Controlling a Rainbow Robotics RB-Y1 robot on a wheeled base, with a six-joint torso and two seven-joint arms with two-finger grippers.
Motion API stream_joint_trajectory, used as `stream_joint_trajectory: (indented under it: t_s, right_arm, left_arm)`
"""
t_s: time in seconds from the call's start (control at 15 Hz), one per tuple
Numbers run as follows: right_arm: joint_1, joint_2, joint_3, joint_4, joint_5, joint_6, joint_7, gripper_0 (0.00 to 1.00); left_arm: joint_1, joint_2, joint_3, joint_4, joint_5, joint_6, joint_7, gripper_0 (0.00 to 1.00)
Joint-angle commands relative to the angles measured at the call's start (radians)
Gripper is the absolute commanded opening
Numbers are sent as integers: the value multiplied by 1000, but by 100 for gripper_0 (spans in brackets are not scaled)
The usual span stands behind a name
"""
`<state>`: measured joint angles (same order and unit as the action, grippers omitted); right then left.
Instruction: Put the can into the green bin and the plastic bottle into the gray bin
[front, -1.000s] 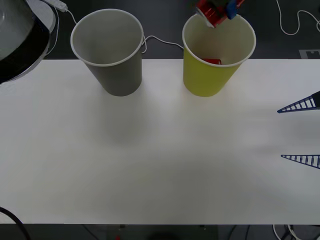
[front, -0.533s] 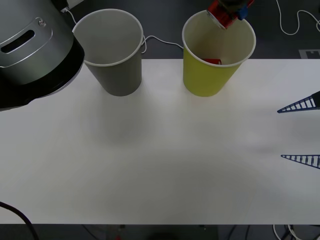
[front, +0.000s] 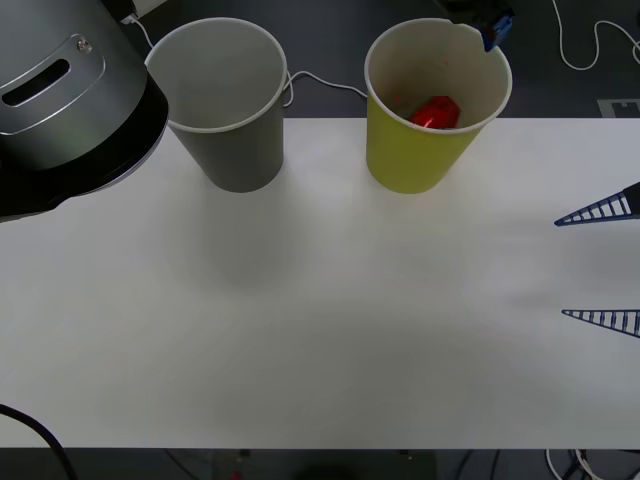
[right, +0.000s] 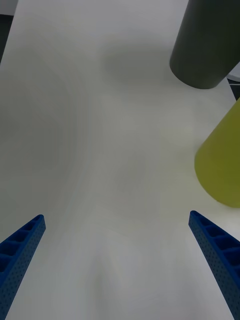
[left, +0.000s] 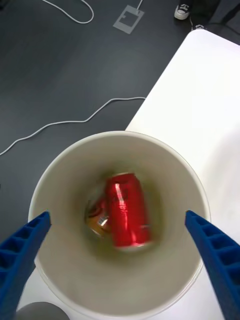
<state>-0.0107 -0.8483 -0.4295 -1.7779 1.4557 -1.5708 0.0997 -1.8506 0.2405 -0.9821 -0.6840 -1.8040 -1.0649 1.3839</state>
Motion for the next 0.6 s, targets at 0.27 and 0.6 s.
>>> stream_joint_trajectory:
  t_s: [0.27, 0.6]
  right_arm:
    - [0, 0, 0, 0, 0, 0, 0, 100]
    - [0, 0, 0, 0, 0, 0, 0, 100]
  left_arm:
    - [1, 0, 0, 0, 17, -1, 0, 100]
    - [2, 63, 0, -55, 83, -53, -37, 100]
